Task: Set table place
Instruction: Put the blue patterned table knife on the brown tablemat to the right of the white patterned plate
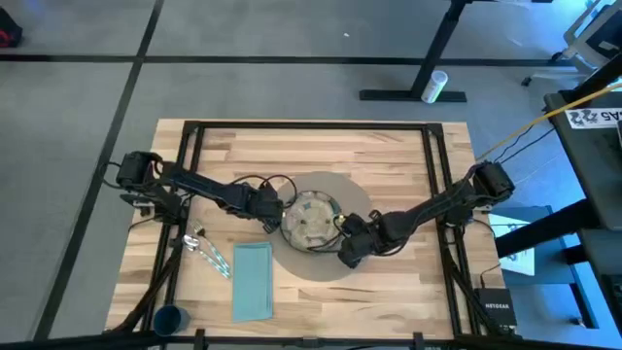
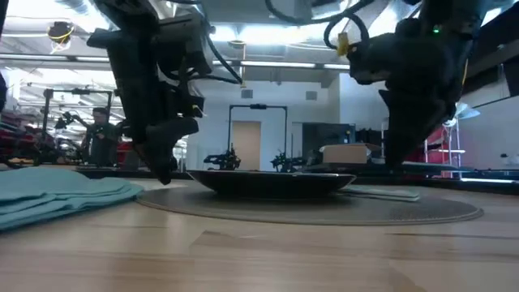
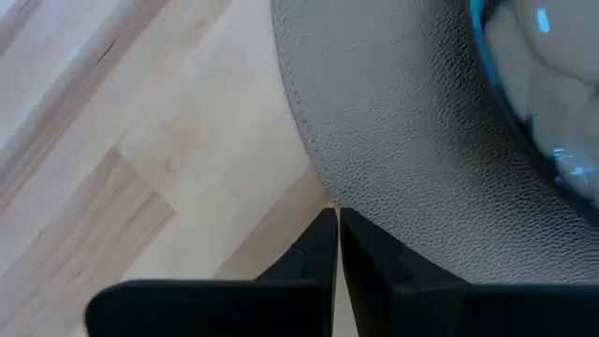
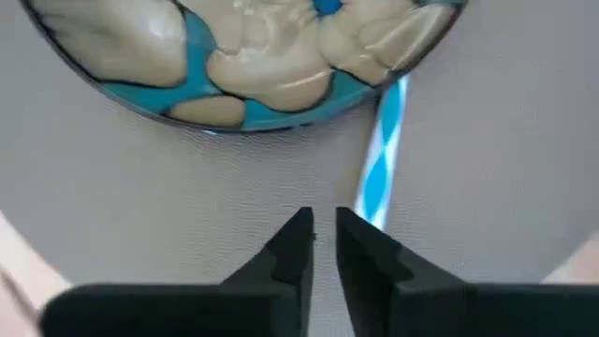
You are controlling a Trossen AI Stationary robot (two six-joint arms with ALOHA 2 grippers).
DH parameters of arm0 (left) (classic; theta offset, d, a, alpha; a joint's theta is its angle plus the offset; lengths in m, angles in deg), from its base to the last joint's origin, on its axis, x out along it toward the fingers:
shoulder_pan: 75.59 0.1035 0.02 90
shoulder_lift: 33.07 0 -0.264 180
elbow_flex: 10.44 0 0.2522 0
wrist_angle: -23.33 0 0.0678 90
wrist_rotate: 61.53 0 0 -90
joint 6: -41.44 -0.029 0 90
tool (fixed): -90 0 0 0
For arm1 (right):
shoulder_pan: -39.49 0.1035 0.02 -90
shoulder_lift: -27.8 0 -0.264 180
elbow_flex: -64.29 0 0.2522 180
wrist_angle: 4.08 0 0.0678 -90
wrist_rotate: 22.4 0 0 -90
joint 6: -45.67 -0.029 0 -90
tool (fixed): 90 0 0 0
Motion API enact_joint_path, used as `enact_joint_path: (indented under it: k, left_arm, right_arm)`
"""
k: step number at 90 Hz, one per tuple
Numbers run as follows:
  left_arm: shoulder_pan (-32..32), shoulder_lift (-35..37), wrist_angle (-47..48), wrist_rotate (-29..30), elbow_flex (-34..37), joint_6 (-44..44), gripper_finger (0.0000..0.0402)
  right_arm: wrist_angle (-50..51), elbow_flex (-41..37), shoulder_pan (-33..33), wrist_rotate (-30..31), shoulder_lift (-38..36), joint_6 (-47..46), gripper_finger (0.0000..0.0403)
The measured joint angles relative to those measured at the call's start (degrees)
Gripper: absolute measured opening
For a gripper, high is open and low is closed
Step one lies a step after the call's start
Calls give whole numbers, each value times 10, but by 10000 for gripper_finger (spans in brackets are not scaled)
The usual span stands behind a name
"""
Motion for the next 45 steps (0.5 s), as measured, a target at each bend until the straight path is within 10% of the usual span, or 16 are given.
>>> enact_joint_path:
  k: [25, 45]
  left_arm:
    - [1, 0, -1, 0, 0, 0, 0]
    - [1, 0, 1, 0, 0, 0, 0]
  right_arm:
    - [11, -3, 0, -10, 55, 11, 122]
    - [2, 0, 1, -10, 77, -7, 92]
